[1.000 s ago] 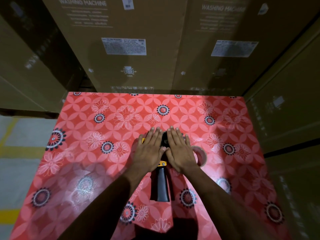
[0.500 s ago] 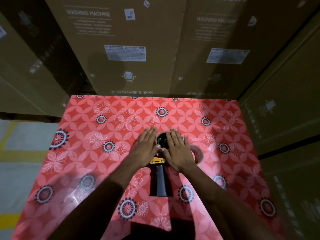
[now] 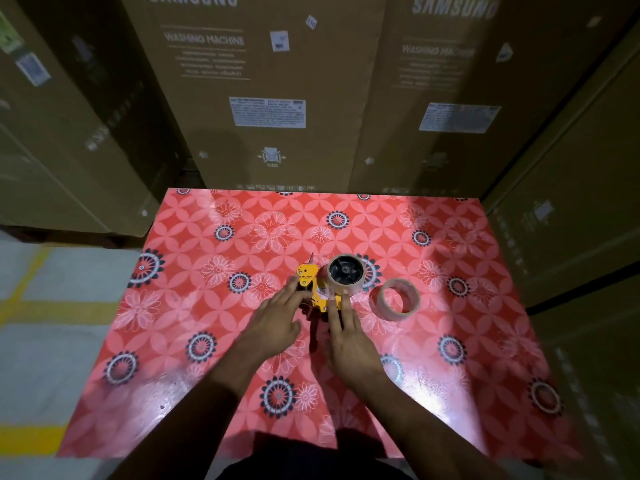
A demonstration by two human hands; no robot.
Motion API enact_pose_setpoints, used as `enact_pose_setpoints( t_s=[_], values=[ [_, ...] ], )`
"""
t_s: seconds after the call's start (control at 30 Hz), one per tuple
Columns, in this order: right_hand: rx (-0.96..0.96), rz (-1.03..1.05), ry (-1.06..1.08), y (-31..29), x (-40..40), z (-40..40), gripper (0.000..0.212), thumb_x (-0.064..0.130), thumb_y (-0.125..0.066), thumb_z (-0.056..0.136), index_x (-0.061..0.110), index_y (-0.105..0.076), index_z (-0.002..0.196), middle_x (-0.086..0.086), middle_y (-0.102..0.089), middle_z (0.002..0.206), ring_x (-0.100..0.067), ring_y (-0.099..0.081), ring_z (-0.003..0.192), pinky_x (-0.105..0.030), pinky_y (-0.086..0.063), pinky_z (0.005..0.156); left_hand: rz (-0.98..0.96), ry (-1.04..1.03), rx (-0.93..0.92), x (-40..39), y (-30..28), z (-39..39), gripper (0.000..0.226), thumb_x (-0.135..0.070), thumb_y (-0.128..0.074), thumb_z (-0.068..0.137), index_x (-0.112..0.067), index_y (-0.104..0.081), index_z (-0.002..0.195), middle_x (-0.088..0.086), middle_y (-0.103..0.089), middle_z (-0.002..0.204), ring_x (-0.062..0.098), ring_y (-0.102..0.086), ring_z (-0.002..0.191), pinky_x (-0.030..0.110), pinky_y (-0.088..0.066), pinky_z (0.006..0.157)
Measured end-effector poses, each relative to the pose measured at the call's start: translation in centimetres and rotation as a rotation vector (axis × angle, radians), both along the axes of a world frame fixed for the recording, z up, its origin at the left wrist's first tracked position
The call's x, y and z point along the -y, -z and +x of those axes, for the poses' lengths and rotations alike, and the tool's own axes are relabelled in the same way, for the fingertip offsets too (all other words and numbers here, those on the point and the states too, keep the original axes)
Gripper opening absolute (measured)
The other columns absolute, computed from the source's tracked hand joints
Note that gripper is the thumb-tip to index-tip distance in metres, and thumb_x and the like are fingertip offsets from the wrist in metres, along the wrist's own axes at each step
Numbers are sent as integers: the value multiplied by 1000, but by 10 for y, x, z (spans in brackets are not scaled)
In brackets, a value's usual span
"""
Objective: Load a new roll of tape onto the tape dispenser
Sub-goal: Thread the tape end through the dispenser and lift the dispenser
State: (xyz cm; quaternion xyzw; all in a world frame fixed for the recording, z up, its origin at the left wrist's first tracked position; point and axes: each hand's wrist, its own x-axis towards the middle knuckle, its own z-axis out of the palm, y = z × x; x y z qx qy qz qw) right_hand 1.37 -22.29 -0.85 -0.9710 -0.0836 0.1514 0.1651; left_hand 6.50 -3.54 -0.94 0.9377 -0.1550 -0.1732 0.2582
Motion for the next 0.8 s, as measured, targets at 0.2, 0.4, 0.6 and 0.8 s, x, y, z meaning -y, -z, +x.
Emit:
enact_pose_setpoints(
  t_s=[0.2, 0.4, 0.6, 0.8],
  values=[
    [-11, -24, 6, 6, -1, 0, 88, 7, -51, 96, 5, 11, 159, -25, 19, 165, -36, -28, 151, -31, -56, 86, -53, -17, -18, -11, -1, -2, 13, -35, -62, 86, -32, -51, 82, -19, -3, 167, 9, 3, 154, 59, -11, 122],
    [15, -33, 32, 6, 5, -7, 87, 5, -56, 90, 4, -5, 160, -26, 5, 166, -38, -59, 127, -31, -55, 68, -75, -94, 171, 19, -18, 18, 15, -30, -57, 96, -29, -59, 111, -1, -33, 159, 20, -20, 143, 53, -32, 114],
    [68, -41, 28, -3, 8, -12, 76, 12, -47, 98, 7, -4, 161, -21, 11, 168, -37, -55, 130, -34, -46, 67, 112, -52, 153, 46, -12, 38, 37, -33, -61, 93, -45, -53, 126, -1, -18, 164, 29, -20, 147, 60, -37, 110],
    [134, 25, 46, -12, 9, -18, 59, 6, -37, 98, 2, -29, 156, -22, -13, 166, -39, -39, 145, -45, -44, 109, 111, -80, 261, 54, -18, 35, 26, -28, -72, 88, -25, -64, 112, 1, -24, 164, 26, -20, 147, 51, -34, 114]
  ],
)
